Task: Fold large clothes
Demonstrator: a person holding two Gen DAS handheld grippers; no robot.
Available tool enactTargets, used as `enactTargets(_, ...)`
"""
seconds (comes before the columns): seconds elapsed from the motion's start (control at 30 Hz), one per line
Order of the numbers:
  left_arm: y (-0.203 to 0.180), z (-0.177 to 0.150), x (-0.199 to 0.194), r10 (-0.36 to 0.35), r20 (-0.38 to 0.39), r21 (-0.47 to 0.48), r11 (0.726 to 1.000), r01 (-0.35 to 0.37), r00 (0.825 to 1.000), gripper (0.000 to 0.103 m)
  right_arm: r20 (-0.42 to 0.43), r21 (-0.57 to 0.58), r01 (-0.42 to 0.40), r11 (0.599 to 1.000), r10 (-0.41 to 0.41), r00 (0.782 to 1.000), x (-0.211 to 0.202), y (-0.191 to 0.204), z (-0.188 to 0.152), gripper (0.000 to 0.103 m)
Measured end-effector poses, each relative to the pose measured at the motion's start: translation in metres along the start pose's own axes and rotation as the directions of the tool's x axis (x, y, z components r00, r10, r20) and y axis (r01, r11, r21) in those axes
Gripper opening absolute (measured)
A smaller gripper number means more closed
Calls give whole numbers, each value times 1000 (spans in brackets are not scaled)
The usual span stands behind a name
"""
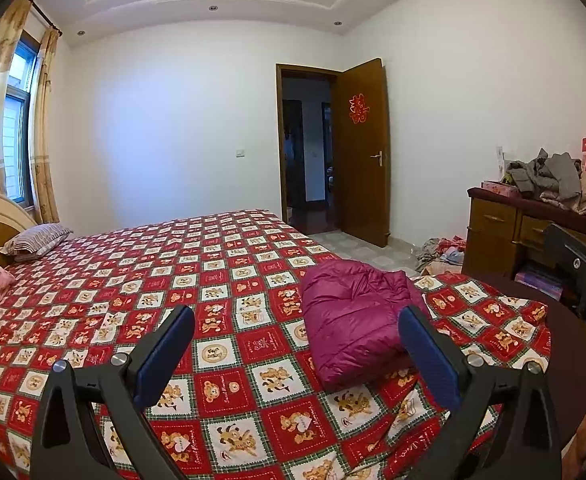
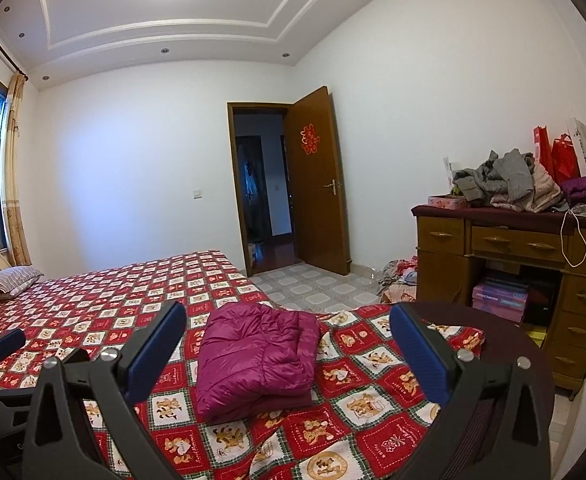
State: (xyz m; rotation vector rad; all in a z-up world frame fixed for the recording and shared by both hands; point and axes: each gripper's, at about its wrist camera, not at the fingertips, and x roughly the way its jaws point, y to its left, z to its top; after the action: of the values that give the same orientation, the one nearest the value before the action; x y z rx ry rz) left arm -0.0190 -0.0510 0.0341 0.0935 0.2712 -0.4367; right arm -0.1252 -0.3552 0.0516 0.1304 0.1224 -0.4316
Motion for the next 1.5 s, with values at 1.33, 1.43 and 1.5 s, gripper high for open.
enactTargets(1.33,13,0,10,95,-11,26,995,-94,995,102,-17,2,10,1000,-10,1000,-2,4,-4,103)
enactTargets(1.43,15,1,10,91,-12,21,996,-91,996,102,-18,2,11,1000,-11,1000,-2,4,-4,103)
enactTargets(1.5,16,2,10,98,-9,18,995,-98,995,102,-18,3,10,1000,-10,1000,-3,5,-5,103)
